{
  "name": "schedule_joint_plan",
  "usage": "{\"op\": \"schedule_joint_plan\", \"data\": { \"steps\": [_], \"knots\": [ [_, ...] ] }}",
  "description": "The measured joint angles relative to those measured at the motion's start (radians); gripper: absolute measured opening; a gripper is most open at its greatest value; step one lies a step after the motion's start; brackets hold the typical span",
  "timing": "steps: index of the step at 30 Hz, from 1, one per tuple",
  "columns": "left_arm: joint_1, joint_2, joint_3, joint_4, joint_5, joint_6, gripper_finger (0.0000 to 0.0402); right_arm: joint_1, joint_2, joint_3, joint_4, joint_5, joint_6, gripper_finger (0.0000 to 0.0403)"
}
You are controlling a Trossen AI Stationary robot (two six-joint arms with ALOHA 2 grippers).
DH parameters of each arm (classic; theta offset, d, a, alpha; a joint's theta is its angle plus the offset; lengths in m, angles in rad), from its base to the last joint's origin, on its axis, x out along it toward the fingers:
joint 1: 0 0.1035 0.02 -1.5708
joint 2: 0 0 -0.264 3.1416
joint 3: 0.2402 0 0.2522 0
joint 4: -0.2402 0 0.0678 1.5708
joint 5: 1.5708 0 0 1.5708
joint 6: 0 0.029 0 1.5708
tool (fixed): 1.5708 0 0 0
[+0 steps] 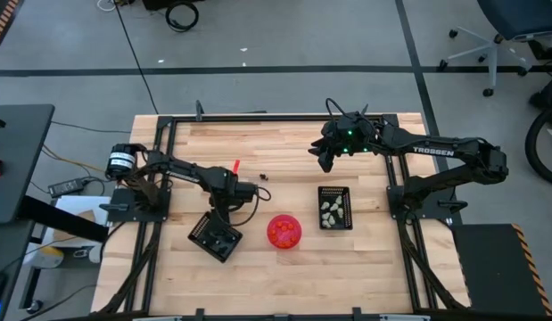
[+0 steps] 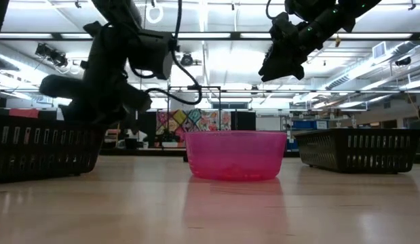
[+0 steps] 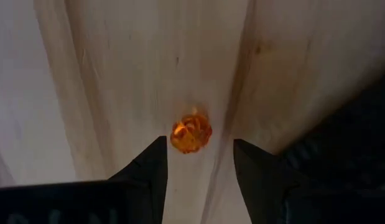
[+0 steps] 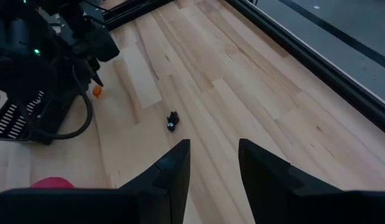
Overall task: Sort Halloween decoration
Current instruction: Put the orange pumpkin toy into the pink bowl
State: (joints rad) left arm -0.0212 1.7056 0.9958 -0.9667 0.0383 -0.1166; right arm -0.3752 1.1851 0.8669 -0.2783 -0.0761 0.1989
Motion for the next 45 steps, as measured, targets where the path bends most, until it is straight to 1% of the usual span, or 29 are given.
{"op": "schedule_joint_plan", "data": {
  "steps": [10,16,32,45],
  "knots": [
    [0.0,-0.027,-0.07,0.084,-0.019,-0.045,0.0155,0.001,0.0,0.0,-0.01,-0.004,0.008,0.014],
    [0.0,-0.039,-0.072,0.13,-0.019,-0.058,0.0152,0.0,0.0,0.0,-0.015,-0.004,0.003,0.014],
    [0.0,-0.039,-0.072,0.113,-0.018,-0.019,0.0061,0.0,0.0,0.0,-0.013,-0.003,-0.012,0.014],
    [0.0,-0.058,-0.074,0.155,-0.019,-0.039,0.0027,0.0,0.0,0.0,-0.012,-0.003,-0.012,0.014]
  ]
}}
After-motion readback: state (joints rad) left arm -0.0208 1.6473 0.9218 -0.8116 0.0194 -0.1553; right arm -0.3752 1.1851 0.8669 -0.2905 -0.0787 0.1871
